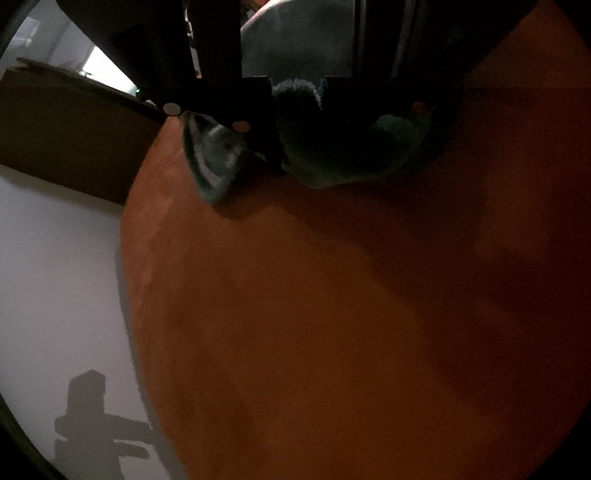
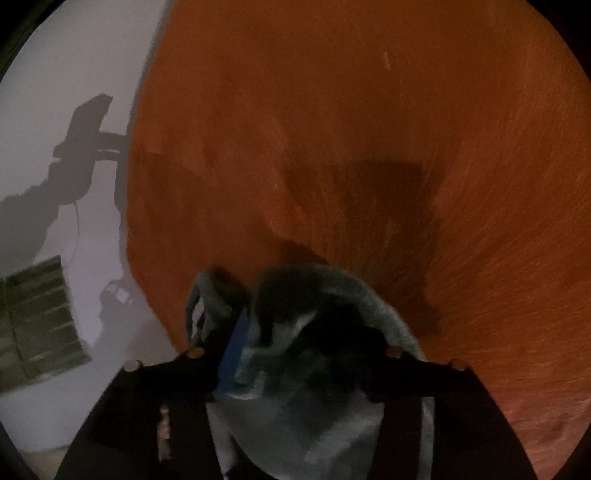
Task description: Fold clothes
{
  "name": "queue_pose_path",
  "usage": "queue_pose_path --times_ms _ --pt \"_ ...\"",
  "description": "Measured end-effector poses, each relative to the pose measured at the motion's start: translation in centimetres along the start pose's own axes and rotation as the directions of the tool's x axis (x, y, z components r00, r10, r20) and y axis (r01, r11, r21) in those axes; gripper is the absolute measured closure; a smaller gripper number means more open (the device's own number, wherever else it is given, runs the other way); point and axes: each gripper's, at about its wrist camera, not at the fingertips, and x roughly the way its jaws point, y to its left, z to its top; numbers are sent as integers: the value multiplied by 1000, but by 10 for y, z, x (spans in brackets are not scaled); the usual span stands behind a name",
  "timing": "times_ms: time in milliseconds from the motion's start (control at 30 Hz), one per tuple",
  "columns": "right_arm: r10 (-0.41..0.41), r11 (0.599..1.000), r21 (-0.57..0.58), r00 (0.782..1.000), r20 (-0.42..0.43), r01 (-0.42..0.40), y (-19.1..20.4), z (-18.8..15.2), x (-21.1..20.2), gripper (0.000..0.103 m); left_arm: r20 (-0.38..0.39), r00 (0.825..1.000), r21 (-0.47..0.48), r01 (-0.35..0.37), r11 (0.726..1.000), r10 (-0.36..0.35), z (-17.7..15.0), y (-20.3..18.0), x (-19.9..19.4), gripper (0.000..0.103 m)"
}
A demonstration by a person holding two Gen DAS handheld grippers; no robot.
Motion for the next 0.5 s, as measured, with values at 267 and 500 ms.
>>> queue_pose_path --times_ms 267,500 --pt "7 990 -143 1000 -30 -11 30 -46 -40 39 -79 989 181 -109 977 125 -11 -22 0 80" --pt "121 980 -148 988 -101 -135 42 -106 8 39 31 973 -514 211 831 -228 6 49 -1 63"
